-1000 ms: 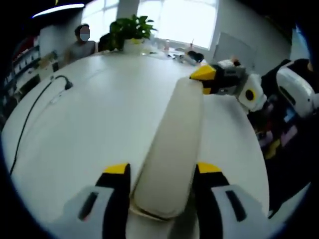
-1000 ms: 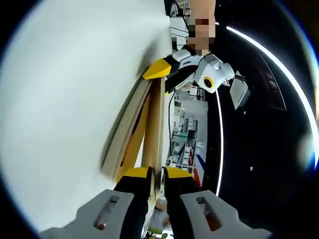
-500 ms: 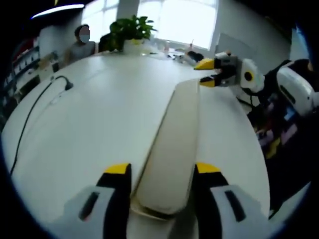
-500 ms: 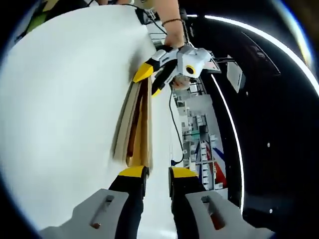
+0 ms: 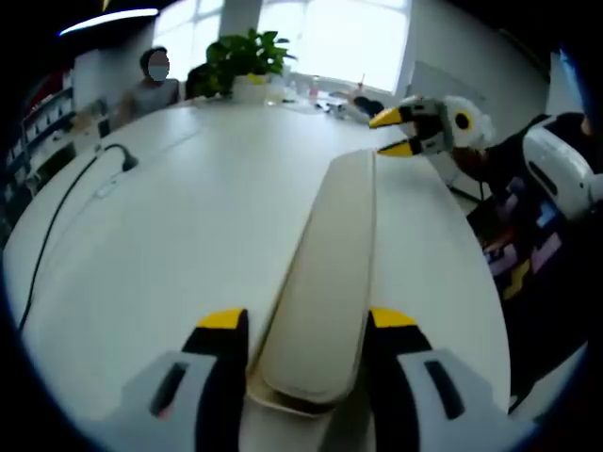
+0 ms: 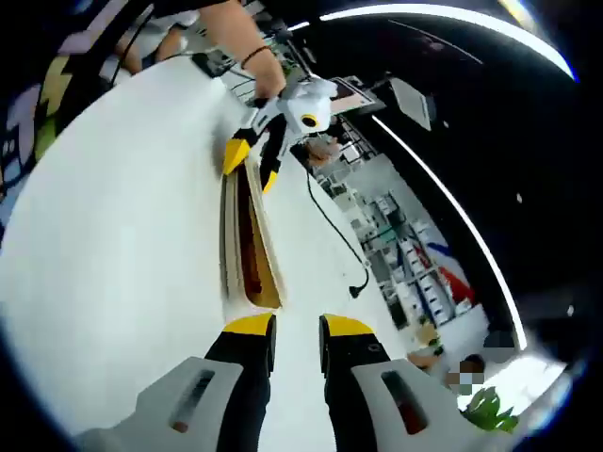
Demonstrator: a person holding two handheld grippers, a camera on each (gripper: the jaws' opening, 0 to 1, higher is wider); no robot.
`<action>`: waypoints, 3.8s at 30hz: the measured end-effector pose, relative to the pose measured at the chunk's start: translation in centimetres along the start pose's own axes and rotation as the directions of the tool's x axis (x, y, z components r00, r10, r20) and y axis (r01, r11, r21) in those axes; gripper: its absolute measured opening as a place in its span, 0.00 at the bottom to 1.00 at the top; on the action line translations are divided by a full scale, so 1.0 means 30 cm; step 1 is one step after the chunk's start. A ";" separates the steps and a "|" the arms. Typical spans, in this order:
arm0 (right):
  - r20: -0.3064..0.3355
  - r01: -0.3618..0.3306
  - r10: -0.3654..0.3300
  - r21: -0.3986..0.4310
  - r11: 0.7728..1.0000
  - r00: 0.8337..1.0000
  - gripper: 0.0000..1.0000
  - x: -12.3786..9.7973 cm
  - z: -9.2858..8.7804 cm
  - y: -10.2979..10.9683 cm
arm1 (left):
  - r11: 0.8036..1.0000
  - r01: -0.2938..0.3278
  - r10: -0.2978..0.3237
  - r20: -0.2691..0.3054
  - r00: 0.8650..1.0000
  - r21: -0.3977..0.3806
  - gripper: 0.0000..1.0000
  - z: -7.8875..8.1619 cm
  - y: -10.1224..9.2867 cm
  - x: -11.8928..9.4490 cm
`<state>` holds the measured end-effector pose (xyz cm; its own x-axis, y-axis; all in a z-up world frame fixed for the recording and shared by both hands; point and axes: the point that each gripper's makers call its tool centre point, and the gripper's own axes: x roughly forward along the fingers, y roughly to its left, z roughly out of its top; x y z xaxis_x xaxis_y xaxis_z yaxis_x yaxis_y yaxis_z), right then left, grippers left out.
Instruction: Arrange the utensils inside the cutlery case until each visible utensil rests in its matching compartment.
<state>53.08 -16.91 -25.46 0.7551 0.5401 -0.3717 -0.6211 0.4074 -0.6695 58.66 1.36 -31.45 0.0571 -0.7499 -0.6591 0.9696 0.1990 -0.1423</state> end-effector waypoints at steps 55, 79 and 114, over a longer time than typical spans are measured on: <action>0.442 -0.372 0.122 0.852 -0.369 0.889 0.19 0.067 -0.025 0.046 | 0.999 0.024 -0.024 0.001 1.000 0.029 0.53 -0.011 -0.015 -0.007; 0.504 -0.375 0.060 0.713 -0.593 0.862 0.05 0.122 0.023 0.046 | 0.998 0.060 -0.060 0.021 0.998 0.016 0.54 -0.003 -0.022 -0.007; 0.678 -0.577 -0.062 0.570 -0.585 0.733 0.02 0.149 0.114 -0.057 | 0.998 0.058 -0.056 0.036 0.998 -0.029 0.61 0.006 -0.014 -0.044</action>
<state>56.78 -12.69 -23.78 0.4495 0.8694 0.2050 -0.1924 -0.1298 0.9727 58.22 2.16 -30.40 0.0108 -0.7821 -0.6231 0.9641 0.1735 -0.2011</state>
